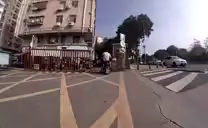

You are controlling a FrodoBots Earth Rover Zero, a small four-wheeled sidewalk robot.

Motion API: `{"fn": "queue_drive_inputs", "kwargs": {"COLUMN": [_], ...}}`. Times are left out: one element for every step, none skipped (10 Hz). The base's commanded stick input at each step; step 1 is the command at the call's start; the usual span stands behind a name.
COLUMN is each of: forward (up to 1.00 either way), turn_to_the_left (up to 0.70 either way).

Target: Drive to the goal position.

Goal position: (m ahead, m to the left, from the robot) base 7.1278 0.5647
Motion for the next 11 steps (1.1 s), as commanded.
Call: {"fn": "queue_drive_inputs", "kwargs": {"forward": [0.70,0.70,0.70,0.70,0.70,0.70,0.70,0.70,0.70,0.70,0.70], "turn_to_the_left": [0.00,0.00,0.00,0.00,0.00,0.00,0.00,0.00,0.00,0.00,0.00]}}
